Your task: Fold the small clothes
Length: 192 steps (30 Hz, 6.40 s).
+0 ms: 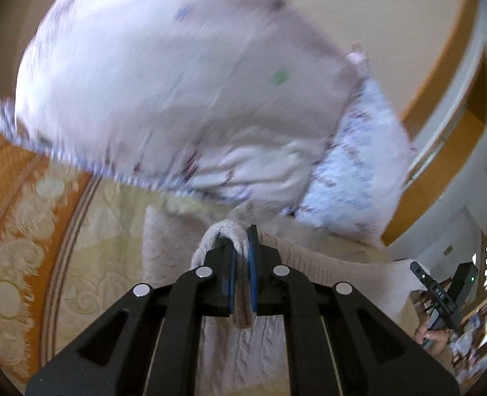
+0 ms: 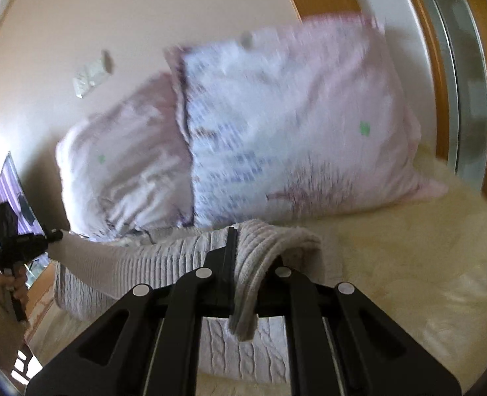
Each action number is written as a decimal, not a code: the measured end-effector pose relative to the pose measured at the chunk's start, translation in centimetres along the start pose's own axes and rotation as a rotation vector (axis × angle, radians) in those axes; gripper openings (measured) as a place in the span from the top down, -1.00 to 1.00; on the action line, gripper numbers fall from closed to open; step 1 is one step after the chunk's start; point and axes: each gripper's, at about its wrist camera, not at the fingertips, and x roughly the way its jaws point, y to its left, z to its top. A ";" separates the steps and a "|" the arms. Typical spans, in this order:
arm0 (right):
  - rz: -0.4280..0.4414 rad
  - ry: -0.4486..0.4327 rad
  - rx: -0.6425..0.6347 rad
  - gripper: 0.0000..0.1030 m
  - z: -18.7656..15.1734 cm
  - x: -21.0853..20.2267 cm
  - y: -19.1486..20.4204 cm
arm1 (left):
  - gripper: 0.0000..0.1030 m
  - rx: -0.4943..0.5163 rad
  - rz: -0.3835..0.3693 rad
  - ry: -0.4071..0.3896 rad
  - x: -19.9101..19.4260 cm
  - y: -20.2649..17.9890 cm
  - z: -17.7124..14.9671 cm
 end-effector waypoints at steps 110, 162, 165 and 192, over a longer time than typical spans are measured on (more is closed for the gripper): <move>-0.094 0.308 -0.262 -0.04 -7.0 9.7 9.9 | -0.03 -0.380 -0.019 0.192 5.2 6.6 -2.4; 0.041 0.116 0.276 -0.52 -5.4 -1.3 -5.5 | 0.58 -0.286 -0.421 0.424 19.9 -21.1 -7.8; 0.096 0.112 0.310 -0.52 -4.7 -1.6 -5.9 | 0.02 -0.260 -0.489 0.420 18.3 -21.5 -7.5; 0.330 0.419 0.566 0.26 -2.6 12.1 -5.8 | -0.42 -0.215 -0.205 0.361 16.0 -12.1 -8.3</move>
